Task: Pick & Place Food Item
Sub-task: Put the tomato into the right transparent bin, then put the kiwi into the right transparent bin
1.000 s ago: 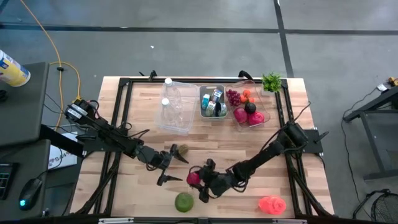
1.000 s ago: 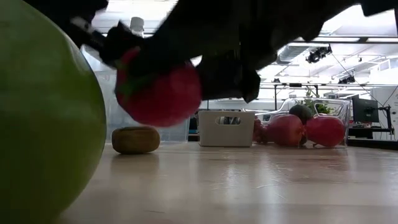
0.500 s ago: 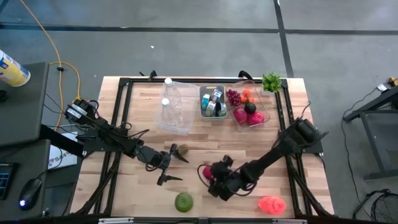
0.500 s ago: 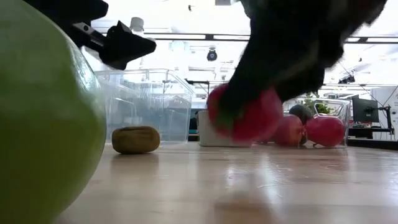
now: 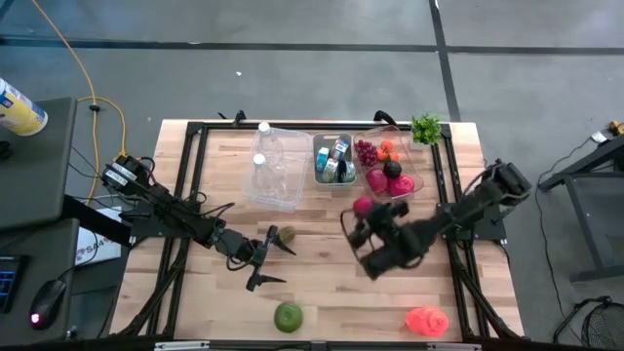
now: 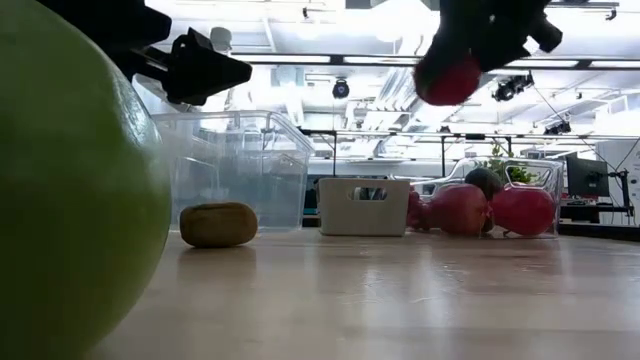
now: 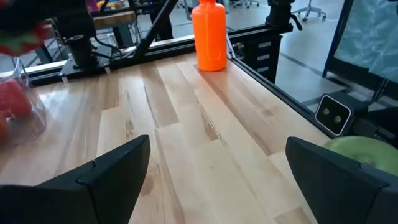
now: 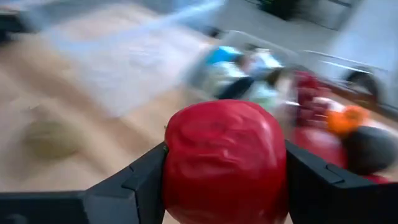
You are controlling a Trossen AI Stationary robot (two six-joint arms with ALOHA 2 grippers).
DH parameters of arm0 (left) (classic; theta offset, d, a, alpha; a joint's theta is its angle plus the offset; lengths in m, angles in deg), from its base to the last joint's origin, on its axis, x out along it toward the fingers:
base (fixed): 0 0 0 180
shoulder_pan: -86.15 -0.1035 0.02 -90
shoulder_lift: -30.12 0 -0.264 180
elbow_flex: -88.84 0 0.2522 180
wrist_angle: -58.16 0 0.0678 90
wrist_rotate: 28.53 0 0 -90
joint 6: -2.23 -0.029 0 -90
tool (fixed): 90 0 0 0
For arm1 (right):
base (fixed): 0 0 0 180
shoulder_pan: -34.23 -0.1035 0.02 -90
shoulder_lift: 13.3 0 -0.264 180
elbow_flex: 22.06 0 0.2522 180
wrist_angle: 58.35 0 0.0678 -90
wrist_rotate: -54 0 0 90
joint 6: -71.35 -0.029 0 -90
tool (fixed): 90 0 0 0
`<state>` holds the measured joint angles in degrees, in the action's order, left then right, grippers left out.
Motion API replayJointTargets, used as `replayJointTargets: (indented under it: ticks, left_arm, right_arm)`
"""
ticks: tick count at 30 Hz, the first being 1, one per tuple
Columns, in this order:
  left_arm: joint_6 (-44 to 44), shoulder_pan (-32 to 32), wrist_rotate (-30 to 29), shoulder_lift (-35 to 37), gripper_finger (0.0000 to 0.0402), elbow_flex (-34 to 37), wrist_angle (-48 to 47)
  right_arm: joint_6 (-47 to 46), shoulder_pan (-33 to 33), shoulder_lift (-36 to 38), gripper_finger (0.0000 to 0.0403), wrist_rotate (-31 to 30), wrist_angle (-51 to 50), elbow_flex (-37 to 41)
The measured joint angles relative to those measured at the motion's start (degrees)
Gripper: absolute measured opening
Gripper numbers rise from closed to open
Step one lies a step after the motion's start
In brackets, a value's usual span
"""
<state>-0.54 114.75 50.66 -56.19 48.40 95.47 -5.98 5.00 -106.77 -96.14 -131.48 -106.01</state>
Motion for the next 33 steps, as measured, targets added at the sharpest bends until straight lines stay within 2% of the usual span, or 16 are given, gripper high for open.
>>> replayJointTargets:
  ticks: [4, 7, 11, 16, 18, 22, 27, 33]
  left_arm:
    - [-1.8, 0.0, 0.0, 0.0, 0.0365, 0.0, 0.0]
    - [0.6, -0.3, -0.2, 0.0, 0.0365, 0.0, 0.0]
    - [9.2, -3.4, 0.2, 0.0, 0.0365, 0.0, -1.3]
    - [8.8, -8.4, 4.0, 0.0, 0.0365, 0.0, -5.0]
    - [9.4, -10.5, 6.6, 0.0, 0.0365, 0.0, -5.0]
    - [10.1, -14.2, 13.3, 0.6, 0.0365, 0.0, -6.2]
    - [9.8, -17.2, 19.4, 1.1, 0.0365, 0.0, -7.5]
    - [10.1, -18.7, 22.0, 1.6, 0.0365, 0.0, -7.4]
  right_arm:
    - [-7.9, 6.8, 1.2, 0.0228, 1.5, -13.4, 0.1]
    - [-7.1, 12.8, 1.0, 0.0228, 3.4, -17.1, 0.1]
    - [1.9, 22.0, 1.0, 0.0240, 5.0, -14.3, 0.1]
    - [10.1, 32.5, 1.1, 0.0265, 5.2, -8.8, 0.1]
    - [13.0, 35.6, 1.1, 0.0275, 7.6, -6.6, 0.1]
    - [17.2, 40.0, 1.0, 0.0288, 12.6, -4.8, 0.1]
    - [20.7, 42.8, 1.0, 0.0299, 14.8, -3.8, 0.1]
    - [26.6, 44.2, 1.0, 0.0328, 16.7, -1.5, 0.1]
